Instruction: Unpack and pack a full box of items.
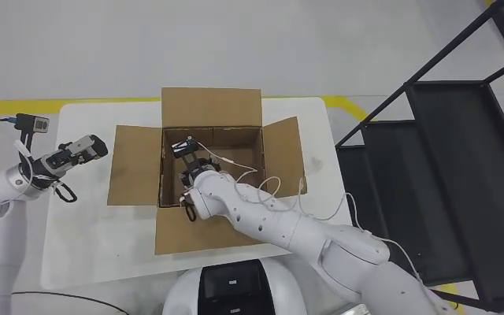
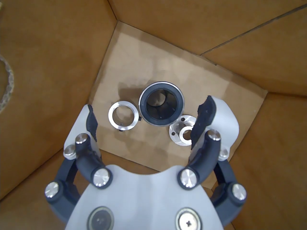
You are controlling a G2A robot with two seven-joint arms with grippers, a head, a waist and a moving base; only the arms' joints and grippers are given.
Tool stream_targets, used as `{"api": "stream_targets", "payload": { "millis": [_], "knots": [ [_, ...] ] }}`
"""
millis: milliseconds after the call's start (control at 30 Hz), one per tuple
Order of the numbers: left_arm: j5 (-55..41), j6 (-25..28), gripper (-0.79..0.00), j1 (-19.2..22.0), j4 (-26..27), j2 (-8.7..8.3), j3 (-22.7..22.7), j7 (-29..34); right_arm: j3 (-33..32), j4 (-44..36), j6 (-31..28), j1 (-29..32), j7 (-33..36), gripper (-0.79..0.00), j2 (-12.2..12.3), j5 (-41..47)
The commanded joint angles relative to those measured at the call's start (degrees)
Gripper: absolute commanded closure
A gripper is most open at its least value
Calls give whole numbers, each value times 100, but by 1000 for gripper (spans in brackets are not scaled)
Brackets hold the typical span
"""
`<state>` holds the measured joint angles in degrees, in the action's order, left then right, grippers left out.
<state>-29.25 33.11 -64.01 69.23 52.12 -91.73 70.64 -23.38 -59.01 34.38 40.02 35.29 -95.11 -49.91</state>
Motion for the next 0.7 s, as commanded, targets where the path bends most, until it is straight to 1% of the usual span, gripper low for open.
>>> {"api": "stream_targets", "payload": {
  "millis": [0,33,67,200,300,367,533,667],
  "knots": [
    [0,0,-785,0,0,0,0,0,-7,172,30,-37,-50,-240,-84,16],
    [0,0,-785,0,0,0,0,0,6,276,111,-61,-78,-37,-128,-36],
    [0,0,-785,0,0,0,0,0,51,361,213,-86,-78,0,-174,-134],
    [0,0,-785,0,0,0,0,0,107,521,456,-133,-50,0,-333,-309],
    [0,0,-785,0,0,0,0,0,69,590,592,-132,-28,0,-406,-382],
    [0,0,-785,0,0,0,0,0,-2,562,568,-102,-12,0,-436,-338],
    [0,0,-785,0,0,0,0,0,-126,345,636,3,33,0,-442,-508],
    [0,0,-785,0,0,0,0,0,-297,-31,729,158,87,0,-358,-758]
  ]
}}
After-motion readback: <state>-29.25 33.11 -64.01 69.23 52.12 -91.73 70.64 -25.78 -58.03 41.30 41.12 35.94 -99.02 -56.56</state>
